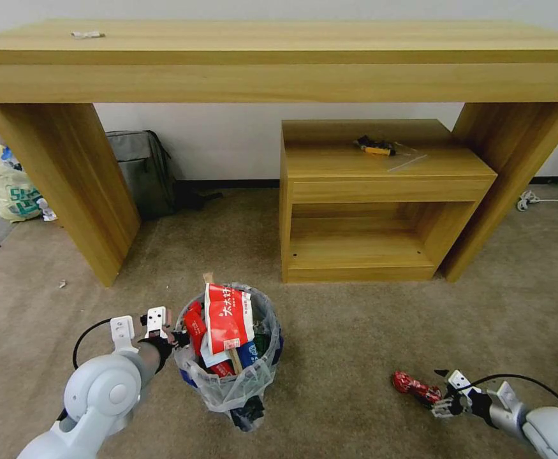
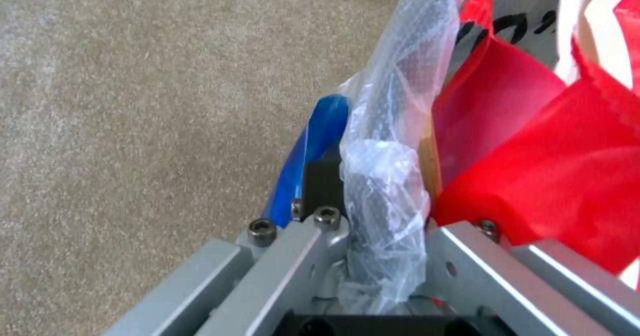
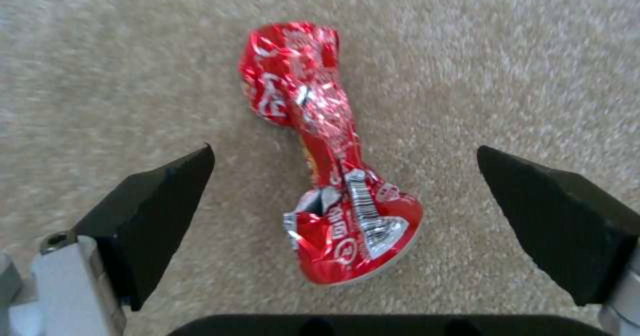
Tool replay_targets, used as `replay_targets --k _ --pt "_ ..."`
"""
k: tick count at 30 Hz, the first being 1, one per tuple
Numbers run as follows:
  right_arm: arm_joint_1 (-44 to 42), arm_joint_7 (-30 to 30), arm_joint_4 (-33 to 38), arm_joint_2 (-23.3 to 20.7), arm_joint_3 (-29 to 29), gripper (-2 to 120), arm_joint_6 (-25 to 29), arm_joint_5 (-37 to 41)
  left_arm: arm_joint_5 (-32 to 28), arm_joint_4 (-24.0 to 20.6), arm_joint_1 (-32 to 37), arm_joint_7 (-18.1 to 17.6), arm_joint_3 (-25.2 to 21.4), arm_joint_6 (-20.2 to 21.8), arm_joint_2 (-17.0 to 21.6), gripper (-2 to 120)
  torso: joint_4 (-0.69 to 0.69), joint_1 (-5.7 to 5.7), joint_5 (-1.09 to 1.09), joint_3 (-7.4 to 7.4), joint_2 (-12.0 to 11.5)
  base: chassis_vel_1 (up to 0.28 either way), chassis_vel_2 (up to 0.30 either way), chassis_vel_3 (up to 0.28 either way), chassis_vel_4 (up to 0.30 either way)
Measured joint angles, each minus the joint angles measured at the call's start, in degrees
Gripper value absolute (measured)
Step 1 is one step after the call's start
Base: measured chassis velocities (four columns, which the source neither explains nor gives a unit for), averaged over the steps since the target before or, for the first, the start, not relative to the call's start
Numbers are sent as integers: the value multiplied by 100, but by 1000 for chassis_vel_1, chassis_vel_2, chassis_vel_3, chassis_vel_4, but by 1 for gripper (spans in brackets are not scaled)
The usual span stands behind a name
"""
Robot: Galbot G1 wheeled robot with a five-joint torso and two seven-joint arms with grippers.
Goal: Pick up the trash bin and place the garbage on the floor into it.
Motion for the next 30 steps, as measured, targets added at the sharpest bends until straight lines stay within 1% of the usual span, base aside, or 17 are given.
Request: replay_targets --k 2,3,7,11,14,15,18,19,20,22,23,27,28,30 --pt "247 6 -269 75 -161 100 1 -23 0 0 -16 1 8 0 -1 0 0 0 0 0 0 0 0 0 0" --pt "247 6 -269 75 -161 100 1 -23 0 0 -16 1 8 0 -1 0 0 0 0 0 0 0 0 0 0" --pt "706 24 -629 224 -434 100 -15 -132 0 18 -35 3 21 0 -11 0 1 0 -1 0 0 0 0 0 0" --pt "897 41 -803 298 -563 100 -24 -225 -2 21 -45 4 21 0 -12 0 2 0 0 0 0 0 0 0 0" --pt "998 60 -879 335 -681 92 -90 -267 -15 26 -47 7 -5 0 1 0 1 0 0 0 0 0 0 0 0" --pt "998 60 -879 335 -681 92 -90 -267 -15 26 -47 7 -5 0 1 0 1 0 0 0 0 0 0 0 0" --pt "1009 66 -897 335 -736 82 -150 -288 -13 41 -45 23 -14 0 -2 0 0 1 0 0 0 0 0 0 0" --pt "1009 66 -897 335 -736 82 -150 -288 -13 41 -45 23 -14 0 -2 0 0 1 0 0 0 0 0 0 0" --pt "1008 80 -895 336 -741 77 -213 -289 -12 49 -48 28 -13 0 -10 0 0 1 -1 0 0 0 0 0 0" --pt "1002 80 -886 333 -742 72 -262 -289 -9 58 -67 28 -6 0 -16 0 0 0 -1 0 0 0 0 0 0" --pt "1002 80 -886 333 -742 72 -262 -289 -9 58 -67 28 -6 0 -16 0 0 0 -1 0 0 0 0 0 0" --pt "973 73 -885 339 -723 60 -303 -272 -13 70 -95 30 -2 0 -13 0 -1 0 -3 -1 1 0 0 0 0" --pt "973 73 -885 339 -723 60 -303 -272 -13 70 -95 30 -2 0 -13 0 -1 0 -3 -1 1 0 0 0 0" --pt "965 71 -883 352 -716 52 -310 -267 -17 70 -90 30 -5 0 -9 0 -2 0 -4 -1 1 0 0 0 0"
